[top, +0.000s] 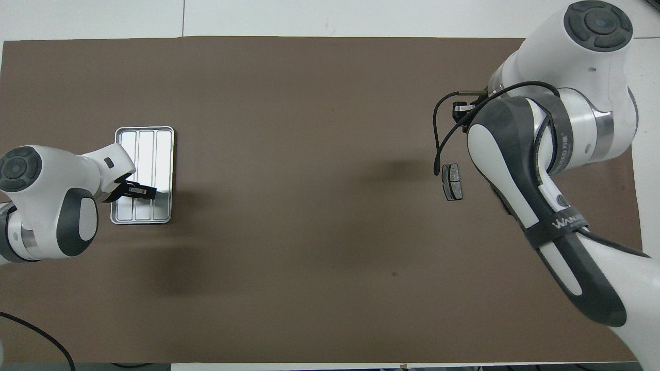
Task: Pick bearing gear from pile to tray
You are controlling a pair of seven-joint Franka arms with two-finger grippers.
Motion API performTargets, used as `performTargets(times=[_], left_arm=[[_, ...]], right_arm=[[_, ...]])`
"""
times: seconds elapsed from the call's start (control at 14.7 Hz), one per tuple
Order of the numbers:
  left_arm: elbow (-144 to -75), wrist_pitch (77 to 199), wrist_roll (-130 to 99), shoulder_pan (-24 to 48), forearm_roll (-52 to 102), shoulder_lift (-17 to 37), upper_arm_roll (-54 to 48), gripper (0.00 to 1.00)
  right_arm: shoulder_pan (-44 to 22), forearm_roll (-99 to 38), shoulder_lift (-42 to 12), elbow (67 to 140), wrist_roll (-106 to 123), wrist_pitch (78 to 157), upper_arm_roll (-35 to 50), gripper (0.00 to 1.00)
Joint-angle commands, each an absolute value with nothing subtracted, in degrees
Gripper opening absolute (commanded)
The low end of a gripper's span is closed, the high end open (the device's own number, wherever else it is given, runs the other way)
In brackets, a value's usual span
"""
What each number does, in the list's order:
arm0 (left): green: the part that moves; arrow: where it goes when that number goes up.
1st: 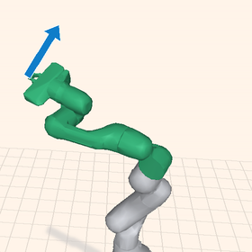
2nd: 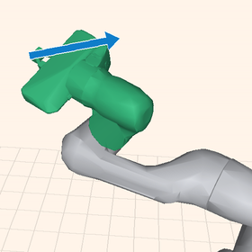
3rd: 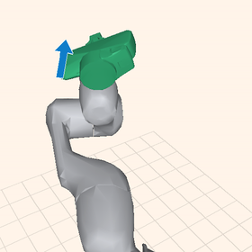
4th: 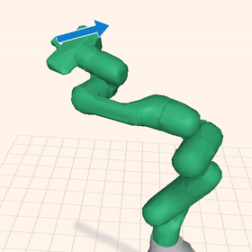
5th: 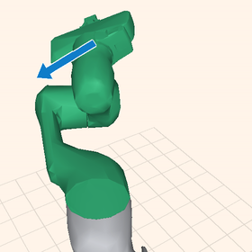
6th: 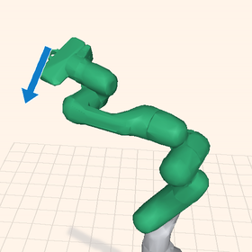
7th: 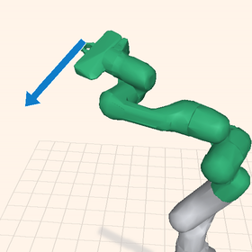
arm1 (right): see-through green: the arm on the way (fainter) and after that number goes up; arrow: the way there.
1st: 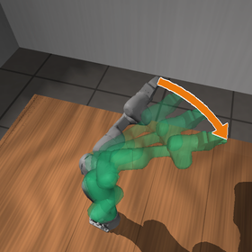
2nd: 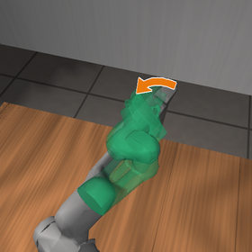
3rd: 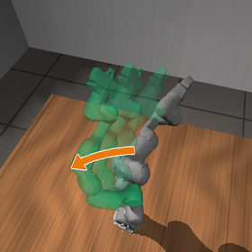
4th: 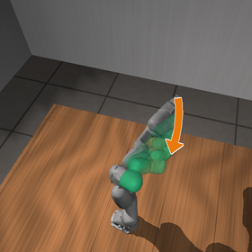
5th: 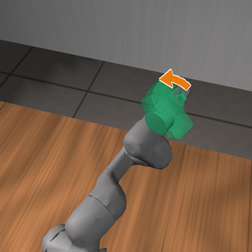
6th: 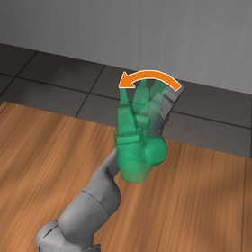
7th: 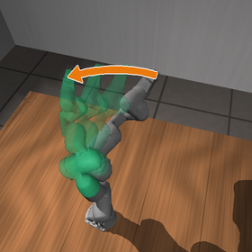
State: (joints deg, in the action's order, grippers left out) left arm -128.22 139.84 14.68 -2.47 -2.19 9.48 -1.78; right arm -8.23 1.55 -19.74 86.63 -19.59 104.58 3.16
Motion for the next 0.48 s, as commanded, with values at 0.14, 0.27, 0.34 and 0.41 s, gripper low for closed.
performTargets(times=[0.14, 0.27, 0.34, 0.41], left_arm=[[-130.1, 141.9, 13.1, -0.2, -1.4, 9.2, -1.5, 0.0], [-130.5, 141.9, 12.0, 0.3, -1.4, 9.1, -1.5, 0.0], [-130.6, 141.9, 11.9, 0.9, -1.4, 9.1, -1.4, 0.0], [-130.6, 141.9, 11.9, 1.0, -1.4, 9.1, -1.4, 0.02]], right_arm=[[-15.5, 1.1, -18.8, 82.7, -34.1, 99.1, 3.3, 0.0], [-19.1, 1.1, -18.4, 82.8, -40.9, 99.5, 3.5, 0.0], [-20.4, 0.9, -18.3, 82.8, -44.5, 99.8, 3.7, 0.0], [-21.6, -0.1, -18.2, 82.8, -47.2, 100.1, 3.8, 0.0]])
